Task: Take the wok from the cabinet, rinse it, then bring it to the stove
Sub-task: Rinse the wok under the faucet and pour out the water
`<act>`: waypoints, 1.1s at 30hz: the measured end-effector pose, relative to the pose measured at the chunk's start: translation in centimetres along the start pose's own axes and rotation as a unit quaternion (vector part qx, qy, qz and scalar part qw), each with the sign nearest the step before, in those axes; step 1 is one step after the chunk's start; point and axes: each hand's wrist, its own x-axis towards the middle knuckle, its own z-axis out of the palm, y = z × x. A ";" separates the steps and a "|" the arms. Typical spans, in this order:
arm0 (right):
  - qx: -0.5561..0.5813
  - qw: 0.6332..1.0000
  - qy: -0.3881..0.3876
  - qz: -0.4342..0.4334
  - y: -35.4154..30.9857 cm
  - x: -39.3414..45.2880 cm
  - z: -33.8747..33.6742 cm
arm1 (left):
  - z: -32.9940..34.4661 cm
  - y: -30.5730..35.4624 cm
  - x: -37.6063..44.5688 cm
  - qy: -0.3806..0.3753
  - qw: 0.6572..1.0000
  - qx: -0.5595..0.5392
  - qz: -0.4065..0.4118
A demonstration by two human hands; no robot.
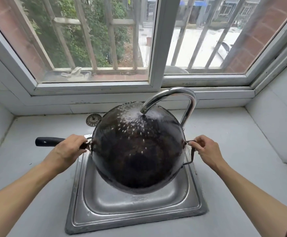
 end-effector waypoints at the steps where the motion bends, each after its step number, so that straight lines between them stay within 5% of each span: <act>1: 0.003 1.000 0.000 -0.007 -0.1 -0.1 0.0 | -0.1 0.0 -0.2 -0.001 1.000 -0.001 -0.004; 21: -0.085 0.973 -0.110 -0.186 -1.2 -3.7 0.3 | -1.9 1.1 -6.7 0.024 0.999 0.041 0.013; 33: -0.223 0.878 -0.126 -0.405 -3.3 -5.3 -1.3 | -2.0 -0.2 -7.7 0.027 0.990 0.134 0.030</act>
